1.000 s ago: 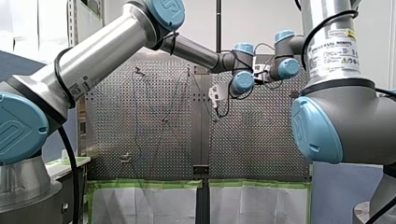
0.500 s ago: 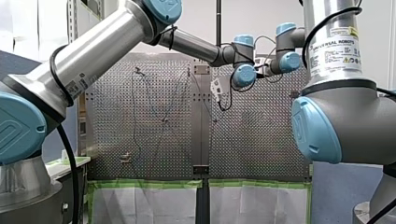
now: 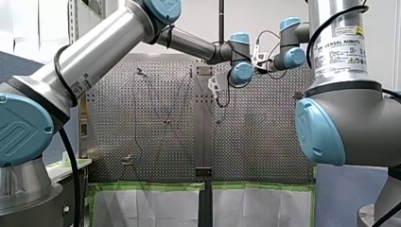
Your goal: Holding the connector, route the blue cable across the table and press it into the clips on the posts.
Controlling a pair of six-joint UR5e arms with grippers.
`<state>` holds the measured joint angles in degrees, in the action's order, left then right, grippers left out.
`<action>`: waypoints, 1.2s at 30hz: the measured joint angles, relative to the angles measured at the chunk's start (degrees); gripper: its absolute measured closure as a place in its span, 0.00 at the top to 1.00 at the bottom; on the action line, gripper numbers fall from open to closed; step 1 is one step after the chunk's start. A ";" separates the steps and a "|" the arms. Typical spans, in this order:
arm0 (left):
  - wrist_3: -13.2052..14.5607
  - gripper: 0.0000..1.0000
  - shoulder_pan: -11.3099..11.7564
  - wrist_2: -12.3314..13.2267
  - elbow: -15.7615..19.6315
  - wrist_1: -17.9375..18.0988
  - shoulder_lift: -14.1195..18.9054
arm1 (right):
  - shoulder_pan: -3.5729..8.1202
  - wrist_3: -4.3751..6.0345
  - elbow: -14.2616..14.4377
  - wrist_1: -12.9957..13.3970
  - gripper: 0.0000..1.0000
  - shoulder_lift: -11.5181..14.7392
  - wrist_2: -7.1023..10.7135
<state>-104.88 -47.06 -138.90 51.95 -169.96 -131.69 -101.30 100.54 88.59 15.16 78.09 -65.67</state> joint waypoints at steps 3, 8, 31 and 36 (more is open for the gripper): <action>0.76 0.00 0.19 0.14 -0.14 1.07 0.43 | 0.00 -0.05 -0.14 0.02 0.00 0.07 0.07; 1.58 0.00 0.73 1.85 -0.22 3.27 0.54 | 0.08 0.01 -0.23 0.25 0.00 0.00 0.24; 1.00 0.00 6.24 13.11 -0.20 6.73 0.10 | 0.36 0.55 -1.95 0.66 0.00 -2.14 0.27; 0.93 0.00 7.43 15.29 -0.21 6.68 -0.70 | 0.43 0.75 -3.09 0.67 0.00 -2.78 0.25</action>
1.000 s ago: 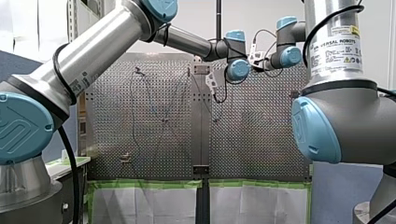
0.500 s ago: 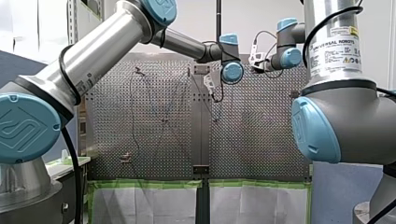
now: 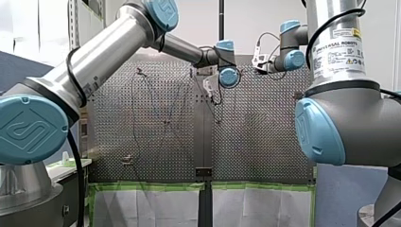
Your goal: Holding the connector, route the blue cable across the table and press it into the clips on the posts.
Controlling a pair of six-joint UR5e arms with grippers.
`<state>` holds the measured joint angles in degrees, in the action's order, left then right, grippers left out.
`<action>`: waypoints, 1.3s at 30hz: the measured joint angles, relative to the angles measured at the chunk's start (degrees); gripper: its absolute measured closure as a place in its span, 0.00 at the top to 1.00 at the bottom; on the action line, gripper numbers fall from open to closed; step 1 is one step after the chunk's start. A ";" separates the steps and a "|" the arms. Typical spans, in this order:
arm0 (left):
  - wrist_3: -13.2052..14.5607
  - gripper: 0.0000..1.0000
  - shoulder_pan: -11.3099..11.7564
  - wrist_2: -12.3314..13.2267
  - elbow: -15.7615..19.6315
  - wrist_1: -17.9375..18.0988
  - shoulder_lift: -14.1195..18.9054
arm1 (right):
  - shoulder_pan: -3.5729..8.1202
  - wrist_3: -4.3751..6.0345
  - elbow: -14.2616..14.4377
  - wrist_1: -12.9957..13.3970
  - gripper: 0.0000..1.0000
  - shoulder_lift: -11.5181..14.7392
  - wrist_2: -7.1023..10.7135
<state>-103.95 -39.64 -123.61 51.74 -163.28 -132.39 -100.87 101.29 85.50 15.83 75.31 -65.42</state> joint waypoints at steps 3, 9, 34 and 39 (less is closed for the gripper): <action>-0.03 0.00 0.71 1.52 0.00 0.04 -0.76 | 0.04 0.19 -0.69 -0.05 0.00 -0.31 0.00; -0.02 0.00 0.97 4.06 -0.03 -0.11 -1.12 | 0.06 0.50 -1.41 -0.02 0.00 -0.65 -0.05; -2.36 0.98 -2.17 1.00 0.00 -7.79 -0.92 | 0.03 0.12 -1.49 0.00 0.00 -0.92 0.07; -3.44 0.98 -3.08 -1.07 0.00 -10.15 -0.45 | 0.03 0.07 -1.49 -0.13 0.00 -0.94 0.18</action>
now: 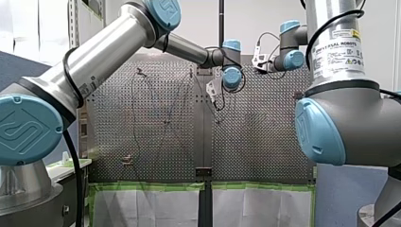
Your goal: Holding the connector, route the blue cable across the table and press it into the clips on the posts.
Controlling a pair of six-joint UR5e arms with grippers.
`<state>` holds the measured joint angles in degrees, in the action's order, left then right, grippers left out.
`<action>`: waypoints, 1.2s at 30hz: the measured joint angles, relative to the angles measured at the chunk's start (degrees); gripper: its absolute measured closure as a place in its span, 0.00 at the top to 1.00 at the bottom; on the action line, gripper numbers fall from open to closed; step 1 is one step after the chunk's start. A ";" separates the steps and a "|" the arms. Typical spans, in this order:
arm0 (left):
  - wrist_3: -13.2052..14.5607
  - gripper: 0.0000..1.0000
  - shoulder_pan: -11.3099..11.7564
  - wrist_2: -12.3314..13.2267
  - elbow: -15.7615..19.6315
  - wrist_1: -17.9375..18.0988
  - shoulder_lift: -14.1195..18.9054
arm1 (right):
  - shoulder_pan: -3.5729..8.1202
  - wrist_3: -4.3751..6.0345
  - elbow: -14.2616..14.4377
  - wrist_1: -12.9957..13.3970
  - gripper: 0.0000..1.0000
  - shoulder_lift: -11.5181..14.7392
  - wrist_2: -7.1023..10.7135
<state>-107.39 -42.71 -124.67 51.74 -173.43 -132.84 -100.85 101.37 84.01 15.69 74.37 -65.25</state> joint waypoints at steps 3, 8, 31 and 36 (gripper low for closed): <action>-0.38 0.98 -0.50 -0.74 0.29 -1.59 0.46 | 0.00 -0.04 0.02 -0.08 0.00 -0.01 0.02; -0.96 0.98 -0.98 -1.32 2.26 -2.78 2.53 | 0.00 -0.08 0.00 -0.23 0.00 -0.02 0.02; -0.18 0.98 -2.10 1.76 13.36 6.44 13.62 | -0.43 -0.54 0.06 -0.60 0.00 -0.03 0.00; -2.36 0.98 -2.39 2.46 15.77 8.84 16.04 | -0.89 -0.74 0.07 -0.64 0.00 0.00 -0.05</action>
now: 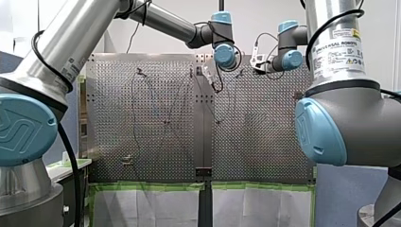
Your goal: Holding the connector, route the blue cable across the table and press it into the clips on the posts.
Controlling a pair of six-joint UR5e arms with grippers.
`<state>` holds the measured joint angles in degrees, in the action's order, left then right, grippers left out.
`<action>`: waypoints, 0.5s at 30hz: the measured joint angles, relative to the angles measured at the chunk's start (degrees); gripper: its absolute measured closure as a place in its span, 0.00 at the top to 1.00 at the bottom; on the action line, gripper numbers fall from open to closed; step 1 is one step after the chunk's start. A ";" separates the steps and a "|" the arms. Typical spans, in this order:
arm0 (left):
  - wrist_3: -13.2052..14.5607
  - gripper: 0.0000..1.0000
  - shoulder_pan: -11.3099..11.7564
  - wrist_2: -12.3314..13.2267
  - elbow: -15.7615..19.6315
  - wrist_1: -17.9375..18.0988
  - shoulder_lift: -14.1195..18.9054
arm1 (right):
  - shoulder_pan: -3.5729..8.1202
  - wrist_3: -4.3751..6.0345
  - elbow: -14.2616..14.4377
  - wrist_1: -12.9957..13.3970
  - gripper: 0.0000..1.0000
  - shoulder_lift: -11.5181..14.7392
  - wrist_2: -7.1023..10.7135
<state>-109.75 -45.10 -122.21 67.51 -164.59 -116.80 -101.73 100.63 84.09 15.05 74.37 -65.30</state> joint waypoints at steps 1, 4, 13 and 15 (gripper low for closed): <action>-0.60 0.98 -0.08 -0.11 0.61 0.61 0.58 | -0.09 -0.03 0.00 -0.01 0.00 0.02 0.00; -2.02 0.98 -0.42 -0.93 2.05 2.04 0.93 | -0.29 -0.05 -0.01 -0.02 0.00 0.03 0.01; -6.15 0.98 -1.78 -4.29 6.20 6.19 -2.44 | -0.61 -0.07 -0.02 -0.10 0.00 0.04 0.06; -7.19 0.98 -2.06 -5.29 7.22 7.22 -3.46 | -0.65 -0.06 -0.02 -0.10 0.00 0.04 0.05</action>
<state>-116.94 -47.17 -127.50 74.73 -157.37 -120.26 -102.39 100.57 84.07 14.96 74.41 -65.25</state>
